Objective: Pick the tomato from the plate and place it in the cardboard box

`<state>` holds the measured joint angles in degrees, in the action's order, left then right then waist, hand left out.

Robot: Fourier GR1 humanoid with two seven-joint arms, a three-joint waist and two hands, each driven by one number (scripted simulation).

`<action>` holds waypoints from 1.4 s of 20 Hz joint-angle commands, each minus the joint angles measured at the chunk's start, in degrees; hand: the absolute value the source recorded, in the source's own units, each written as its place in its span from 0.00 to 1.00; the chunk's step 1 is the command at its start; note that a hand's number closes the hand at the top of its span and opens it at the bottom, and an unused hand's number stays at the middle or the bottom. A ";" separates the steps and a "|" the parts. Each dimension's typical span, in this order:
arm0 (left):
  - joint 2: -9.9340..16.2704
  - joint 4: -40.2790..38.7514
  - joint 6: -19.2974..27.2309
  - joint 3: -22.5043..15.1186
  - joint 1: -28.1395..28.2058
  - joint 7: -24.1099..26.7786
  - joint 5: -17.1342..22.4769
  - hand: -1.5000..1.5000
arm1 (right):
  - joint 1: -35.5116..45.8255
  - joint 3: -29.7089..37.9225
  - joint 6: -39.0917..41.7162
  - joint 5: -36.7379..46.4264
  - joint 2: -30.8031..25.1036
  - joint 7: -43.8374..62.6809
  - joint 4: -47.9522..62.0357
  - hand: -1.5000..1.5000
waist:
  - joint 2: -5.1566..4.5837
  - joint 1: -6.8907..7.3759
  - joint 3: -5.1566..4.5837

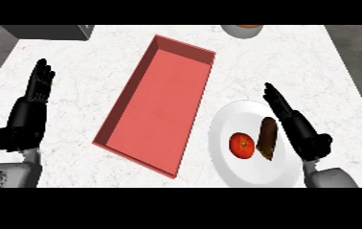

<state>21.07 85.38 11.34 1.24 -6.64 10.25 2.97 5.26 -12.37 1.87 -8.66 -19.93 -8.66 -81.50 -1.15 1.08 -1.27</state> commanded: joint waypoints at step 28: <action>7.89 -6.95 -2.57 3.25 3.00 -14.91 -7.17 0.50 | -5.02 -1.53 -0.87 27.00 -17.78 -13.05 3.38 0.00 | 1.19 -0.29 1.20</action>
<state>26.97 77.36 11.04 2.94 -3.78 -3.38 -5.57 -2.39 -11.99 -2.02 13.74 -33.53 -27.79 -77.65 0.02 0.33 -0.09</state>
